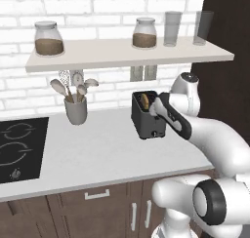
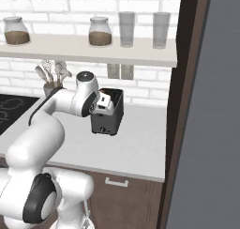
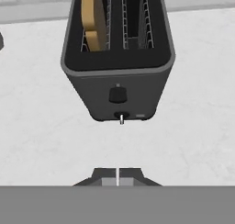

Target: Start the toaster. Once the lever pops up, take the bread to the plate on the dining counter.

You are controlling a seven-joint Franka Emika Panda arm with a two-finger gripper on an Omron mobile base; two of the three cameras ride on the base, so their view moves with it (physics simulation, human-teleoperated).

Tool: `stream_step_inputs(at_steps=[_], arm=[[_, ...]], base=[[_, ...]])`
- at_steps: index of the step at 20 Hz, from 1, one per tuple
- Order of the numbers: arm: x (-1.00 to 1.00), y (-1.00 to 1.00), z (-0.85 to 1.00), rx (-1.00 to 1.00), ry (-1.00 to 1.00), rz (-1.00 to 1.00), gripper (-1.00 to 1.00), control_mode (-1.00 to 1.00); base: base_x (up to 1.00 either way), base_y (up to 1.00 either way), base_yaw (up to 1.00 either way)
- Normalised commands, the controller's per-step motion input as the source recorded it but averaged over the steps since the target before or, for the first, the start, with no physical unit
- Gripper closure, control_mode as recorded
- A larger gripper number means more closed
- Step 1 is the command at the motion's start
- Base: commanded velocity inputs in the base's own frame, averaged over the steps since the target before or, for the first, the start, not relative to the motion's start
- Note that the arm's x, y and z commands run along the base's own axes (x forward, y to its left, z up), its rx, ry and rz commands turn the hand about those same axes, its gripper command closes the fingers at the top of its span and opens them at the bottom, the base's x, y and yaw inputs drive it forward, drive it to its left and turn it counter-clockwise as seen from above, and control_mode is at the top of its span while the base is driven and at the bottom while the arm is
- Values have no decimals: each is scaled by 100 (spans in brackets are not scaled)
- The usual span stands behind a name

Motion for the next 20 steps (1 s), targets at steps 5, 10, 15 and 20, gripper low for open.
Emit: stream_step_inputs(at_steps=[5, 10, 15, 20], arm=[[34, -3, -16, 1, 3, 0, 100, -100], [24, 0, -13, 0, 2, 0, 100, -100], [1, 0, -20, 0, 1, 0, 100, -100], [11, 0, -25, 0, 2, 0, 100, -100]], base=[[0, 0, 0], [0, 0, 0], [0, 0, 0], [0, 0, 0]])
